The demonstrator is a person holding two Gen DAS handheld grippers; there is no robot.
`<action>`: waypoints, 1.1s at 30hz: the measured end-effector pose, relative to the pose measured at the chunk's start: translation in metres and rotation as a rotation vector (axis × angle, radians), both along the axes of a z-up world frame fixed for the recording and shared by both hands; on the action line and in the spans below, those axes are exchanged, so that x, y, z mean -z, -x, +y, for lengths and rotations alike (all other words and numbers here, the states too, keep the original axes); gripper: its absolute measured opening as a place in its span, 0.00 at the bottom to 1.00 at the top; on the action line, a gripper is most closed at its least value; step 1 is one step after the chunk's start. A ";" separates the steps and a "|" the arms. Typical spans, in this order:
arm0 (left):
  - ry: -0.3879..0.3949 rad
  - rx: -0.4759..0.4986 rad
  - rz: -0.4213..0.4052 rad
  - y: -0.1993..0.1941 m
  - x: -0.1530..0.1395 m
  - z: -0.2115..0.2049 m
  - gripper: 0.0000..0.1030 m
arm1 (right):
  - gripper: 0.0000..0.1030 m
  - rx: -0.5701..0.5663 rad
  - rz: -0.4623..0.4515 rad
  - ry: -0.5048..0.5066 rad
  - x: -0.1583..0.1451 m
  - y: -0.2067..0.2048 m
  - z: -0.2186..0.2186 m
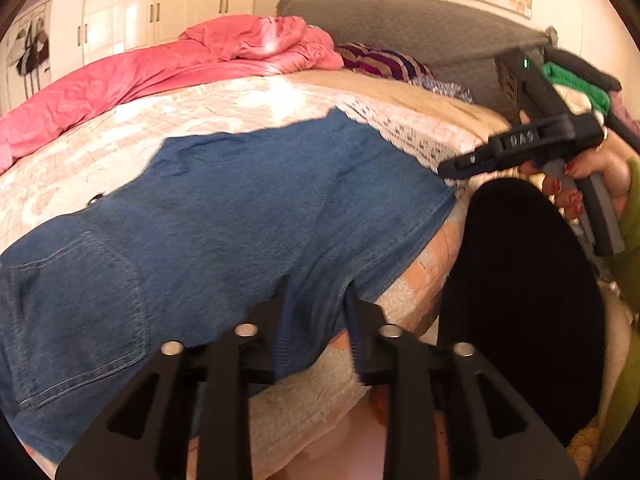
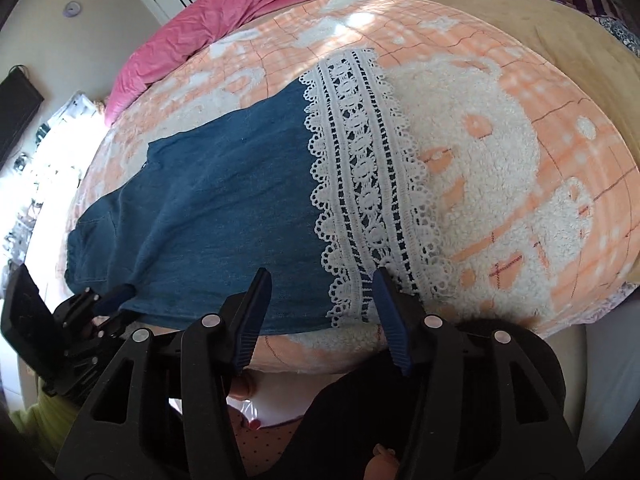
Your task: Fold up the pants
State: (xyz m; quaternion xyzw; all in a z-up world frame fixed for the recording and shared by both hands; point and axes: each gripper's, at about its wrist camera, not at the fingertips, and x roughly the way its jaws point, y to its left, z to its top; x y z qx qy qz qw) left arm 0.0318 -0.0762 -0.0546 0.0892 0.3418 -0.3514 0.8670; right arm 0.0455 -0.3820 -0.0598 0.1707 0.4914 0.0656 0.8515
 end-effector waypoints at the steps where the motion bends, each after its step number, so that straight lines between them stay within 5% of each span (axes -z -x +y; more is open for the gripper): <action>1: 0.017 -0.012 0.004 0.001 -0.003 0.006 0.27 | 0.44 -0.002 -0.002 0.004 0.000 0.000 0.001; 9: 0.061 -0.288 -0.019 0.007 -0.033 0.081 0.40 | 0.52 -0.022 -0.094 0.058 -0.029 0.004 0.014; 14: -0.053 -0.613 -0.072 0.007 -0.045 0.132 0.64 | 0.56 -0.086 -0.115 0.061 -0.035 -0.006 0.035; 19: -0.010 -0.759 0.006 -0.009 -0.041 0.171 0.81 | 0.60 -0.113 -0.099 0.072 -0.029 -0.014 0.051; 23: 0.001 -0.768 0.102 -0.035 -0.029 0.170 0.81 | 0.63 -0.119 -0.086 0.082 -0.025 -0.020 0.056; 24: 0.011 -0.776 0.129 -0.039 -0.024 0.174 0.76 | 0.64 -0.119 -0.086 0.085 -0.025 -0.021 0.056; 25: 0.016 -0.773 0.144 -0.041 -0.019 0.175 0.54 | 0.67 -0.115 -0.080 0.098 -0.024 -0.023 0.057; 28: 0.003 -0.774 0.158 -0.052 -0.011 0.174 0.43 | 0.71 -0.104 -0.061 0.115 -0.019 -0.026 0.057; 33: 0.032 -0.789 0.146 -0.051 -0.020 0.189 0.42 | 0.77 -0.061 0.011 0.150 -0.002 -0.029 0.052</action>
